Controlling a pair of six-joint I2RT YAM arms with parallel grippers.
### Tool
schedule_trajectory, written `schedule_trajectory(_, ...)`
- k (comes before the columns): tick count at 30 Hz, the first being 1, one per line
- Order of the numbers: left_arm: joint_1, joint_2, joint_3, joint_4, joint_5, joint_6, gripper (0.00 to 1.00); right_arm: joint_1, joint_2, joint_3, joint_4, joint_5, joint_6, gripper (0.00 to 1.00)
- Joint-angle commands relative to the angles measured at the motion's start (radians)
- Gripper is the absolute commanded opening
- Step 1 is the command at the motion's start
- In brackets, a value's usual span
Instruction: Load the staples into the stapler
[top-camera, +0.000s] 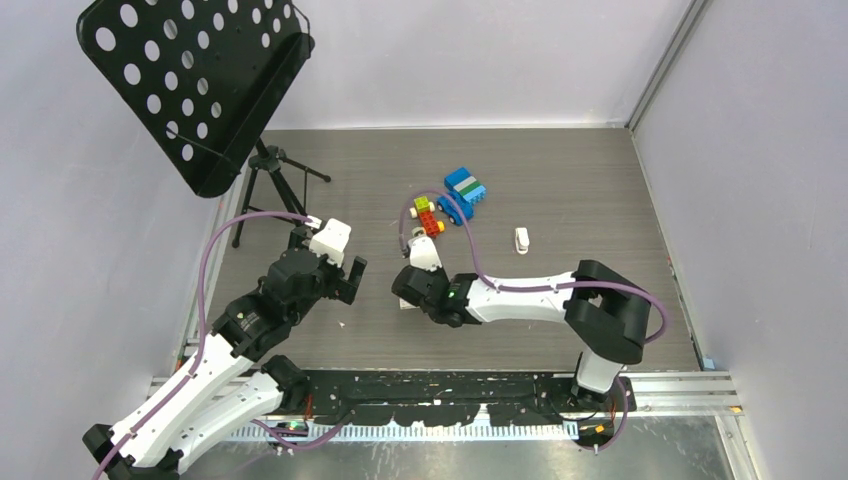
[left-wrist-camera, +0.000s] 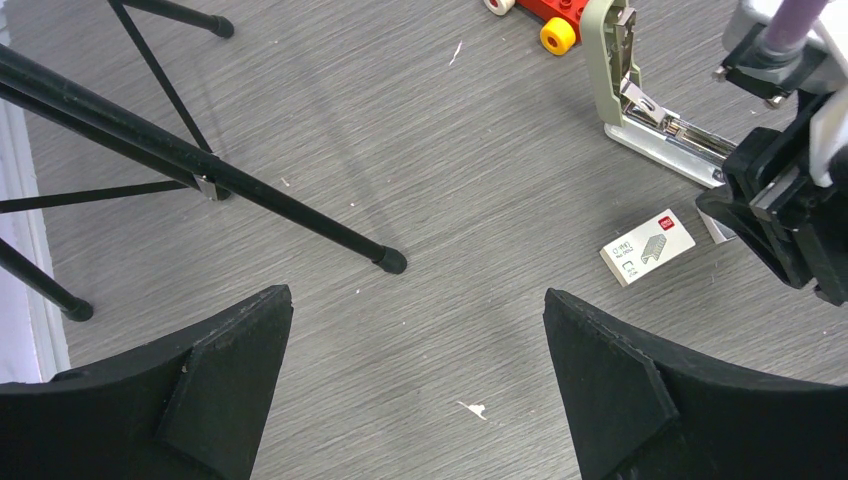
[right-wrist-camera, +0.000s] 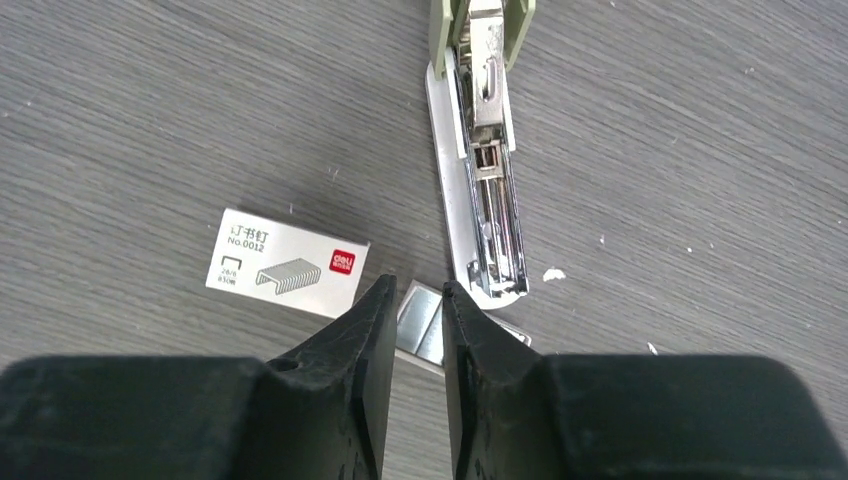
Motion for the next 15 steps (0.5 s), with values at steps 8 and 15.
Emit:
schedule_trajectory(8, 0.004, -0.009, -0.006, 0.04, 0.012, -0.002, 1.0, 0.0, 0.105, 0.104, 0.048, 0.066, -0.107, 0.21)
schedule_trajectory(15, 0.004, -0.01, -0.006, 0.038, 0.012, -0.003, 1.0, -0.005, 0.147, 0.105, 0.05, 0.062, -0.109, 0.19)
